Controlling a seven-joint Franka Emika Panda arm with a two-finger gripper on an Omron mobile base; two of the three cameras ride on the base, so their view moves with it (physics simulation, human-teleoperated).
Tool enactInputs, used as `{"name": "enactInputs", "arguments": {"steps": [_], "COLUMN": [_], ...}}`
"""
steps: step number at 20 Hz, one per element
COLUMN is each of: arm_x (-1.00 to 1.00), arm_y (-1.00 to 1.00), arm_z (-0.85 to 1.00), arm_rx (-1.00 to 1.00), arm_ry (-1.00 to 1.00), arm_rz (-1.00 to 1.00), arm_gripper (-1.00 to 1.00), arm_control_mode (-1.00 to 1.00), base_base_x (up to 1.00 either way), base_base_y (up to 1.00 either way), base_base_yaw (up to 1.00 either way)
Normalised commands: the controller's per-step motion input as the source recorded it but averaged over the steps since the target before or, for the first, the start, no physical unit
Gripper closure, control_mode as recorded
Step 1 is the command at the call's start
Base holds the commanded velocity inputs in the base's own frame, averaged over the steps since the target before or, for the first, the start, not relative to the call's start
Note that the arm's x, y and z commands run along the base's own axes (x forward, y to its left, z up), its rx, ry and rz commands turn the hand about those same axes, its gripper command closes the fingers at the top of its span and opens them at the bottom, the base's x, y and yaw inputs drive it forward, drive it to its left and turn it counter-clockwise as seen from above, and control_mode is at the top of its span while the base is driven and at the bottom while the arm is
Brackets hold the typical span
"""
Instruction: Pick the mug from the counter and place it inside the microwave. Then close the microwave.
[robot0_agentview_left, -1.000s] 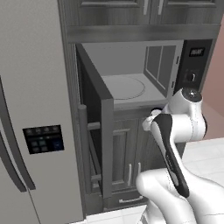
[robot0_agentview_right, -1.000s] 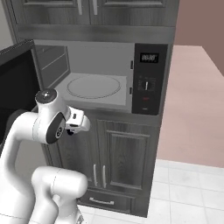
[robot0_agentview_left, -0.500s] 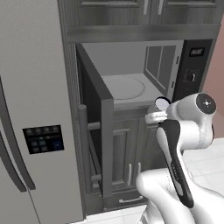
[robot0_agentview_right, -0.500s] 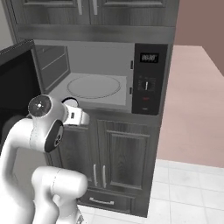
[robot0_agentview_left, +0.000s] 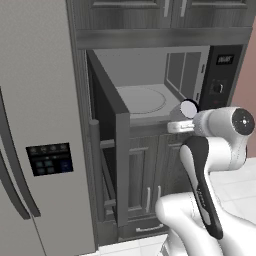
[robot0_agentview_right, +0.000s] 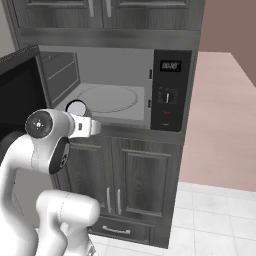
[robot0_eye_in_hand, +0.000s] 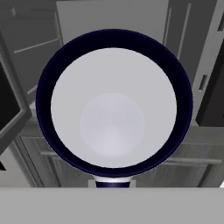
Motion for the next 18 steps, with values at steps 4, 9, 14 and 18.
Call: {"name": "enactInputs", "arguments": {"steps": [4, 9, 14, 18], "arm_x": [0.03, 0.23, 0.25, 0.22], "arm_y": [0.10, 0.05, 0.00, 0.00], "arm_z": [0.02, 0.00, 0.07, 0.05], "arm_rx": [0.00, 0.00, 0.00, 0.00], "arm_ry": [-0.07, 0.03, 0.16, 0.22], "arm_rz": [0.00, 0.00, 0.00, 0.00], "arm_gripper": [1.00, 1.00, 1.00, 1.00], "arm_control_mode": [-1.00, -1.00, -1.00, -1.00], "base_base_x": [0.00, 0.00, 0.00, 0.00], "base_base_y": [0.00, 0.00, 0.00, 0.00], "base_base_yaw": [0.00, 0.00, 0.00, 0.00]}}
